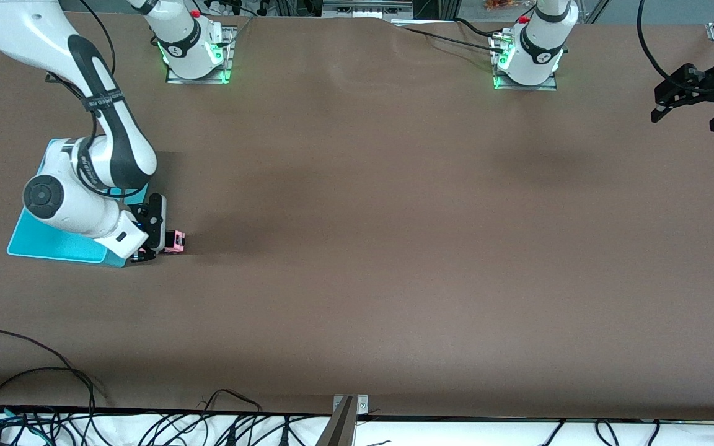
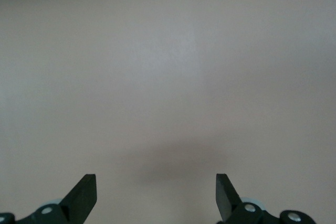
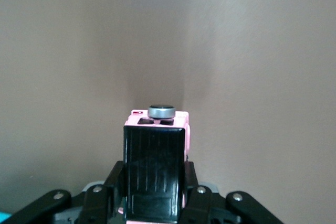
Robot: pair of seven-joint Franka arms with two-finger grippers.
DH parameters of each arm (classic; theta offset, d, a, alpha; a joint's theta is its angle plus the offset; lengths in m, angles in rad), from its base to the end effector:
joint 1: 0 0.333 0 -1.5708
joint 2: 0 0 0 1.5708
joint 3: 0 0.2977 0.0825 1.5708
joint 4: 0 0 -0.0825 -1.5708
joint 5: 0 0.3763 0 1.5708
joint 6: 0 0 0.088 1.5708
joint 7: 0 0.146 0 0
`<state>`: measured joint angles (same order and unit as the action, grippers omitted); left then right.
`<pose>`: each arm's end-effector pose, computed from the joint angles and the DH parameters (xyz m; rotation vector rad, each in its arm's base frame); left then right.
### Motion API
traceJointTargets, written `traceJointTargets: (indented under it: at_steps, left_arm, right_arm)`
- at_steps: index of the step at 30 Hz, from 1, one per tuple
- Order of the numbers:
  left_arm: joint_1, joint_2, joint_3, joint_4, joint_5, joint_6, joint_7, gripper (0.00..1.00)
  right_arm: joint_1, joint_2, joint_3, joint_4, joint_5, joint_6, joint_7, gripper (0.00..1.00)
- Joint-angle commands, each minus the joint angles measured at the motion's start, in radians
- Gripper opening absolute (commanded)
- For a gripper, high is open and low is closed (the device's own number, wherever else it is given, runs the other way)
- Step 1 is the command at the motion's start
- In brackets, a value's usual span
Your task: Wind and store pink jeep toy
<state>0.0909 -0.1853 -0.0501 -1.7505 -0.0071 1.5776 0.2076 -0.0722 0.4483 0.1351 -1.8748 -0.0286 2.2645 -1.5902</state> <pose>0.4916 0.0172 0.5804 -3.1271 0.2601 -0.0185 0.6132 0.0355 0.2200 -2.0762 -2.2711 0.0206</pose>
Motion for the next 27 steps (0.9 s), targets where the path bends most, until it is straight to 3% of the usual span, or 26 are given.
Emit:
traceJointTargets:
  at_steps: [1, 7, 14, 19, 27]
  left_arm:
    - [-0.004, 0.017, 0.009, 0.039, -0.017, -0.123, -0.045, 1.0]
    - [-0.023, 0.015, -0.004, 0.039, -0.021, -0.145, -0.16, 1.0]
    - [-0.034, 0.046, -0.017, 0.066, -0.016, -0.153, -0.198, 1.0]
    - [-0.022, 0.11, -0.005, 0.166, -0.016, -0.154, -0.195, 1.0]
    - [-0.031, 0.122, -0.005, 0.17, -0.007, -0.153, -0.195, 1.0]
  right_arm:
    - [0.022, -0.017, 0.006, 0.153, -0.013, -0.19, 0.033, 0.15]
    - [0.02, -0.034, -0.003, 0.261, -0.008, -0.358, 0.029, 0.15]
    - [0.015, -0.114, -0.069, 0.249, -0.007, -0.476, 0.003, 0.15]
    - [0.014, -0.172, -0.138, 0.207, -0.007, -0.519, -0.062, 0.15]
    - [0.015, -0.26, -0.259, 0.046, -0.007, -0.479, -0.175, 0.15]
